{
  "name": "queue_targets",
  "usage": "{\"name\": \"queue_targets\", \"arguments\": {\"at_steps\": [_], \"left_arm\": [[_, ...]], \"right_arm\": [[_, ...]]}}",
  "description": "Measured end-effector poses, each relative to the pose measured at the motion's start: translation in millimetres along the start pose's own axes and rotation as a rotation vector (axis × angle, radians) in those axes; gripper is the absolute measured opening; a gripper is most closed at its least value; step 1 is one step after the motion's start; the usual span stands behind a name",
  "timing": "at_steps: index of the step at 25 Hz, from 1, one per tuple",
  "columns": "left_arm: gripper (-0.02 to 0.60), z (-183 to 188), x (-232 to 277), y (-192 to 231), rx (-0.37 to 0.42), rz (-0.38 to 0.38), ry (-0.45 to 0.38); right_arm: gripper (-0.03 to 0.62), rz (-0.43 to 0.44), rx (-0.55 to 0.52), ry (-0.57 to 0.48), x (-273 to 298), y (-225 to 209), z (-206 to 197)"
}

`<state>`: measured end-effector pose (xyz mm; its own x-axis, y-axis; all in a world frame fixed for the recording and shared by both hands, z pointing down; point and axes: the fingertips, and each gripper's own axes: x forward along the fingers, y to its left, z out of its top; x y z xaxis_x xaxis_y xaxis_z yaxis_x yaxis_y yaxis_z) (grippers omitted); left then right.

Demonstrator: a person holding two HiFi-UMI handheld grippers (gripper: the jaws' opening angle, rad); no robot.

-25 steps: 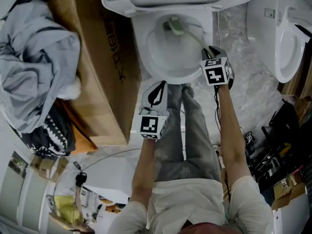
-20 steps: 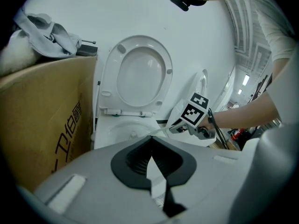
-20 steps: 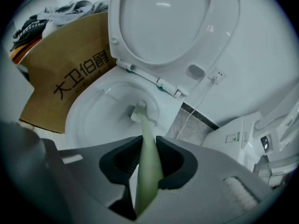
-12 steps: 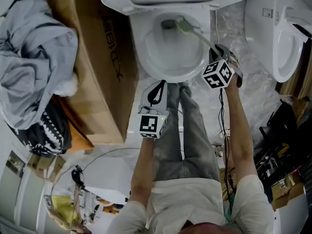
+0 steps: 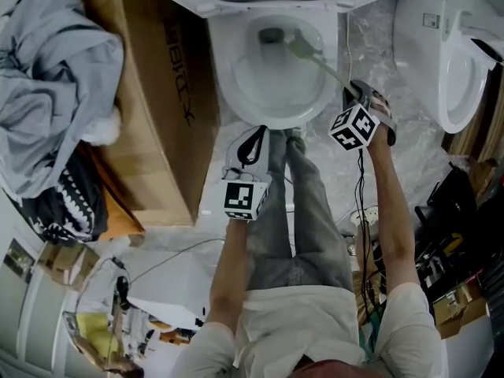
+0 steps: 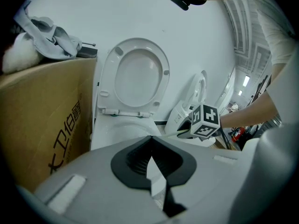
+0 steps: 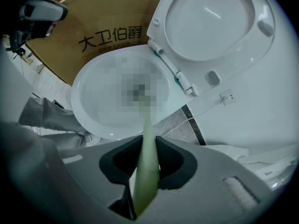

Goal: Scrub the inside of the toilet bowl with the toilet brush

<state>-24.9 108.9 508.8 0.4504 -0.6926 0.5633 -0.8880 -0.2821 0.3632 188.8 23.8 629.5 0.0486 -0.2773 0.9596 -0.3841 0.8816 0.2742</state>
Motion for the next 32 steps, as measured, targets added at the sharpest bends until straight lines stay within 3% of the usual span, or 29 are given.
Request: {"name": "queue_targets", "arguments": {"at_steps": [23, 32], "left_arm": [[0.02, -16, -22, -23, -0.022, 0.057, -0.034], [0.02, -14, -22, -29, -0.021, 0.065, -0.046]], "right_arm": [[0.089, 0.126, -0.173, 0.043, -17, 61, -35], [0.089, 0.21, -0.137, 0.033, -24, 90, -36]]}}
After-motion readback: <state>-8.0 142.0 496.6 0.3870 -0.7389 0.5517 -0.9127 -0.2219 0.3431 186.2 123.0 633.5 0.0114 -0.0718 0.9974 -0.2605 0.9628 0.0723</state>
